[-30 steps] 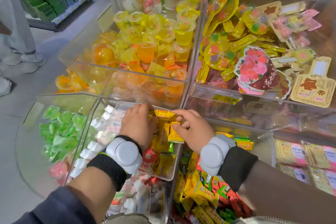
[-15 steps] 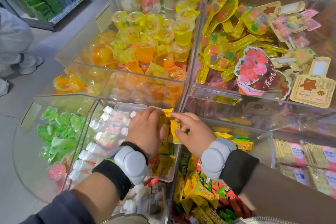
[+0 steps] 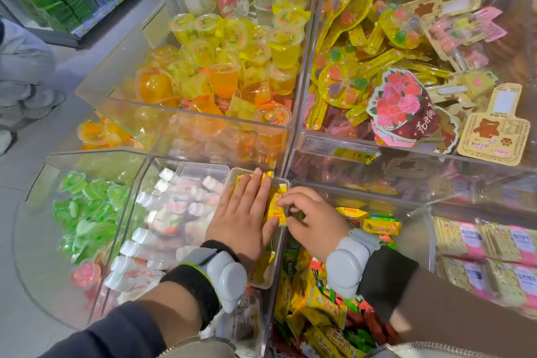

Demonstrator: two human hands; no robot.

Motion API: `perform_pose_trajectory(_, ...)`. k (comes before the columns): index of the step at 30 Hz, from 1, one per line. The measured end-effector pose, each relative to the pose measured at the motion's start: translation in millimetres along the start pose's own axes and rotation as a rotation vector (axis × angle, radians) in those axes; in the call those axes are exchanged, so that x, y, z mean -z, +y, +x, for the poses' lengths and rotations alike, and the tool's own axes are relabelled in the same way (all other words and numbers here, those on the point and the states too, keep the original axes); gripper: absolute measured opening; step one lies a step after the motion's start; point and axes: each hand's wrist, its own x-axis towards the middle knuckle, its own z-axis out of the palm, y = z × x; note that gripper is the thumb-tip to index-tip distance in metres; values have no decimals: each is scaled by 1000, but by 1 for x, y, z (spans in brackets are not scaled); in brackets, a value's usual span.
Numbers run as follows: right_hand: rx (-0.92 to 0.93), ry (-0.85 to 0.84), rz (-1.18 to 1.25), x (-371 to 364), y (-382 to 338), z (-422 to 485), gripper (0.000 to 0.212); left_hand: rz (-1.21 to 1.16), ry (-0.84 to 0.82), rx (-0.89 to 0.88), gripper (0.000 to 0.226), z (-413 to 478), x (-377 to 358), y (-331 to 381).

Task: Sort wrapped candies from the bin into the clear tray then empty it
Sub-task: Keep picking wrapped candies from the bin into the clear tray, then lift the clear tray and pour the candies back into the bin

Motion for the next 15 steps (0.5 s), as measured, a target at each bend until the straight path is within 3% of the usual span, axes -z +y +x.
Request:
perform_pose_trajectory(9,90,-66,-226,1,-1,-9,44,66,-1,2,64,-2,-4,3)
perform_pose_trajectory(15,87,-220,-407,-12,2,-15,60,107,-11,-9,63,-3,-9,1)
